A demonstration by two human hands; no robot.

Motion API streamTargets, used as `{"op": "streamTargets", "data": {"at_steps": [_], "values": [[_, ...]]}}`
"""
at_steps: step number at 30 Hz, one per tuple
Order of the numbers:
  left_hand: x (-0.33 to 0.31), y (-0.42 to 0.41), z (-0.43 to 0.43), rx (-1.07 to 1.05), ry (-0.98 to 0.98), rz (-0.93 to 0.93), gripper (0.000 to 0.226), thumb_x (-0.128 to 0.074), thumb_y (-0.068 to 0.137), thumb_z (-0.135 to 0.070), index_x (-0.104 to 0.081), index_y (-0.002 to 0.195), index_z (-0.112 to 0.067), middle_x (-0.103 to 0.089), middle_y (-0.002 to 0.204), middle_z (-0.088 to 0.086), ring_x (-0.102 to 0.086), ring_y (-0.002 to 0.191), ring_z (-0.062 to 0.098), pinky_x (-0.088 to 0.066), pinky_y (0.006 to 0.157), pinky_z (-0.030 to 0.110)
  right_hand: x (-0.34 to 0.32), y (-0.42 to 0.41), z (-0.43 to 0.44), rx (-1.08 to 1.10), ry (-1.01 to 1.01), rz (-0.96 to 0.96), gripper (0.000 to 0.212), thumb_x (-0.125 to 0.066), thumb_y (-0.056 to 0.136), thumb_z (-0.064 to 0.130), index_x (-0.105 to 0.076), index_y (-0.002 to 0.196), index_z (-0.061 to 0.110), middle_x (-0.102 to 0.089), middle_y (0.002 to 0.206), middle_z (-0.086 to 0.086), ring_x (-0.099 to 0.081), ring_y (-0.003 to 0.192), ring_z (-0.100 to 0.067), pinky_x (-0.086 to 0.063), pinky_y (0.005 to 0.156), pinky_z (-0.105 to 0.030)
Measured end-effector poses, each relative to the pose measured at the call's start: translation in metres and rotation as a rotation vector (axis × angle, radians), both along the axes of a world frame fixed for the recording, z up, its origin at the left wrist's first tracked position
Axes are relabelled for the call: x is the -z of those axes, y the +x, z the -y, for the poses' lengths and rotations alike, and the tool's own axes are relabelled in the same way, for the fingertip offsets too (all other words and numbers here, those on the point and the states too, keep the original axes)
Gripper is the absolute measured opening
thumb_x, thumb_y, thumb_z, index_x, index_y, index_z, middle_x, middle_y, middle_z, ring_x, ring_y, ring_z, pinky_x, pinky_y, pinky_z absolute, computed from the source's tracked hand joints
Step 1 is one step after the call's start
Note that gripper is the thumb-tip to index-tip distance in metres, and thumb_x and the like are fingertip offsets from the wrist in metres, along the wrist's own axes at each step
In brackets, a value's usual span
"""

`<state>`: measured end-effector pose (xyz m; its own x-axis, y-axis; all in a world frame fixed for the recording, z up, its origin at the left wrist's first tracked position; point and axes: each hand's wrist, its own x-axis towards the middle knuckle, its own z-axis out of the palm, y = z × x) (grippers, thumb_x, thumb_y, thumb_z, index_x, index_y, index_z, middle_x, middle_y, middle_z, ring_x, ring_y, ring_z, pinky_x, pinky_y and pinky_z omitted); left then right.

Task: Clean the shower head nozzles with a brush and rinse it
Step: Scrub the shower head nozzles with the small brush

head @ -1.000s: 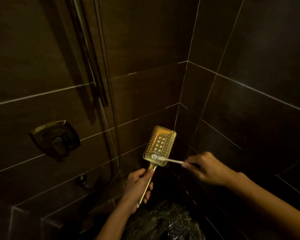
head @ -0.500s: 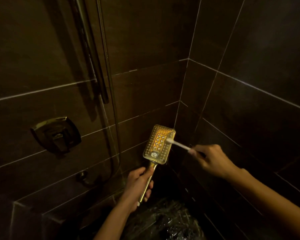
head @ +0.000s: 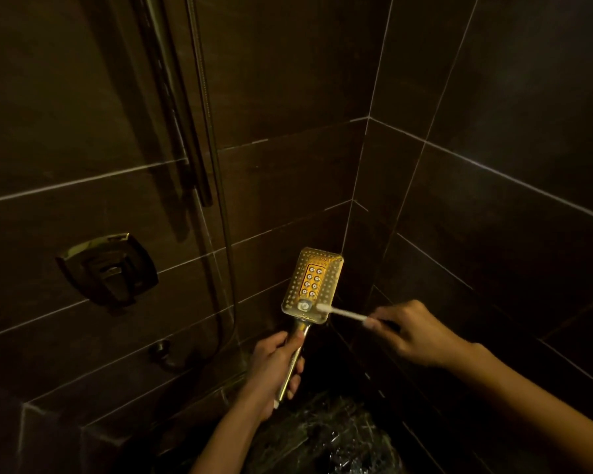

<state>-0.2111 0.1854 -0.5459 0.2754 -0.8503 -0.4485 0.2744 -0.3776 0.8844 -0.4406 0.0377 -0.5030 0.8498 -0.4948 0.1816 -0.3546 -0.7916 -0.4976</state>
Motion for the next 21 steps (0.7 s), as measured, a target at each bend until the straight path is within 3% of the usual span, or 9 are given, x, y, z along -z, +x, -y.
{"op": "streamTargets", "data": {"at_steps": [2, 5, 9, 13, 17, 21], "values": [[0.000, 0.000, 0.000, 0.002, -0.002, 0.000, 0.026, -0.061, 0.096, -0.036, -0.058, 0.090, -0.011, -0.055, 0.058, 0.005, -0.041, 0.036, 0.017, -0.030, 0.038, 0.020, -0.001, 0.001, 0.001, -0.003, -0.022, -0.021, 0.019, -0.050, 0.104, 0.041, -0.062, 0.091, 0.039, -0.062, 0.068, 0.010, -0.061, 0.060, -0.007, -0.047, 0.053, -0.023], [-0.001, -0.001, -0.001, -0.003, 0.003, -0.001, 0.025, -0.061, 0.096, -0.036, -0.059, 0.092, -0.012, -0.055, 0.057, 0.004, -0.041, 0.035, 0.017, -0.030, 0.038, 0.020, -0.011, -0.002, 0.019, 0.163, -0.056, 0.069, 0.028, -0.044, 0.102, 0.049, -0.063, 0.088, 0.033, -0.062, 0.067, 0.008, -0.061, 0.058, -0.009, -0.050, 0.052, -0.031], [0.001, 0.000, -0.003, 0.010, -0.001, 0.025, 0.024, -0.061, 0.097, -0.036, -0.060, 0.090, -0.013, -0.056, 0.057, 0.004, -0.042, 0.035, 0.016, -0.030, 0.036, 0.019, -0.014, 0.003, 0.010, -0.078, -0.063, -0.105, 0.029, -0.048, 0.104, 0.041, -0.068, 0.095, 0.023, -0.064, 0.072, 0.007, -0.062, 0.064, -0.010, -0.049, 0.057, -0.024], [0.003, 0.000, -0.003, 0.018, 0.002, 0.039, 0.025, -0.060, 0.097, -0.036, -0.059, 0.083, -0.016, -0.056, 0.057, 0.003, -0.043, 0.035, 0.016, -0.031, 0.035, 0.018, -0.021, -0.001, 0.017, 0.064, -0.030, -0.054, 0.035, -0.044, 0.103, 0.047, -0.069, 0.096, 0.023, -0.062, 0.069, 0.008, -0.063, 0.064, -0.012, -0.048, 0.053, -0.024], [0.003, -0.001, -0.005, 0.023, 0.007, 0.043, 0.026, -0.060, 0.097, -0.038, -0.059, 0.082, -0.017, -0.056, 0.057, 0.003, -0.043, 0.035, 0.016, -0.031, 0.036, 0.019, -0.015, 0.003, 0.006, -0.092, -0.022, -0.152, 0.031, -0.048, 0.104, 0.042, -0.071, 0.099, 0.022, -0.064, 0.070, 0.005, -0.063, 0.065, -0.012, -0.049, 0.058, -0.026], [0.002, -0.003, -0.004, 0.015, 0.018, 0.029, 0.025, -0.060, 0.097, -0.036, -0.058, 0.084, -0.016, -0.056, 0.057, 0.003, -0.042, 0.035, 0.017, -0.030, 0.036, 0.019, -0.014, -0.002, 0.015, 0.049, -0.019, -0.048, 0.041, -0.042, 0.102, 0.053, -0.070, 0.098, 0.023, -0.064, 0.068, 0.004, -0.062, 0.060, -0.014, -0.047, 0.052, -0.025]]}}
